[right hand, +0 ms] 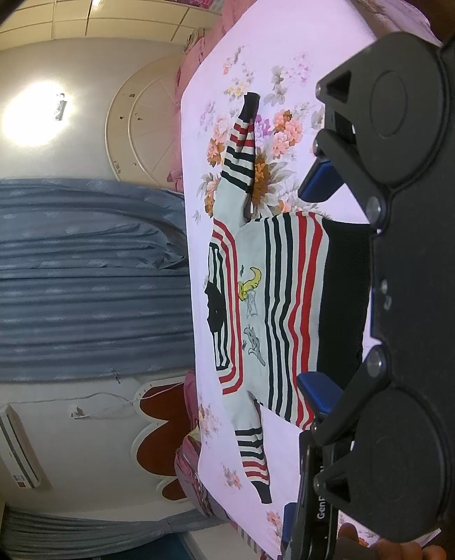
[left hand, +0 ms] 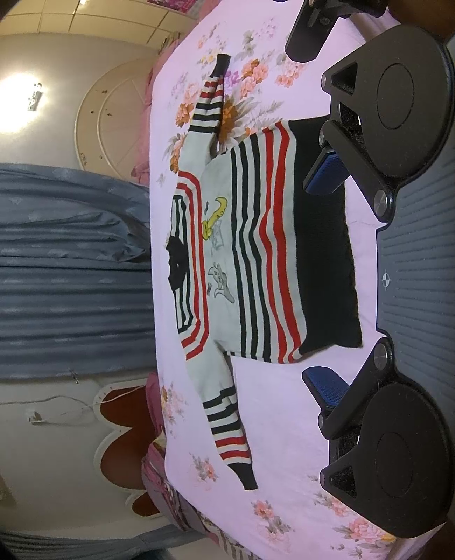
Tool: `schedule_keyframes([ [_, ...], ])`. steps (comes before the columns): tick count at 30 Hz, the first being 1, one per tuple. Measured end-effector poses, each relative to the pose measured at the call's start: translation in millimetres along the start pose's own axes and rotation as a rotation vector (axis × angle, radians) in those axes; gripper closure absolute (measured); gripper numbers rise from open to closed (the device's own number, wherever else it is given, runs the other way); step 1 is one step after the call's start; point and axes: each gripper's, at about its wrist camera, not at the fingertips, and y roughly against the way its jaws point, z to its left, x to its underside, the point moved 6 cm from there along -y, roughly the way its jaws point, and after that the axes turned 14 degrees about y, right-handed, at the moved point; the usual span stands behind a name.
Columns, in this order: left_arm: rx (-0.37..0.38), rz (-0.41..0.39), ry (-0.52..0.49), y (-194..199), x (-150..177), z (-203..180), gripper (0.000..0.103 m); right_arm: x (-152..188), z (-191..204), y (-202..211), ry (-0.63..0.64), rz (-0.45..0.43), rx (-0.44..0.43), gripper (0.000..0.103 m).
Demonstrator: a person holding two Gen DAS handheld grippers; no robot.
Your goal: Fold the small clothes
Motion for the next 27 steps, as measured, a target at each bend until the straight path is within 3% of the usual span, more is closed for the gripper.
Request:
schedule_keyframes([
  [27,-0.009,-0.005,0.0,-4,-3,12,0.0,-5,13,-7,0.011,-0.001,0.003,0.001],
])
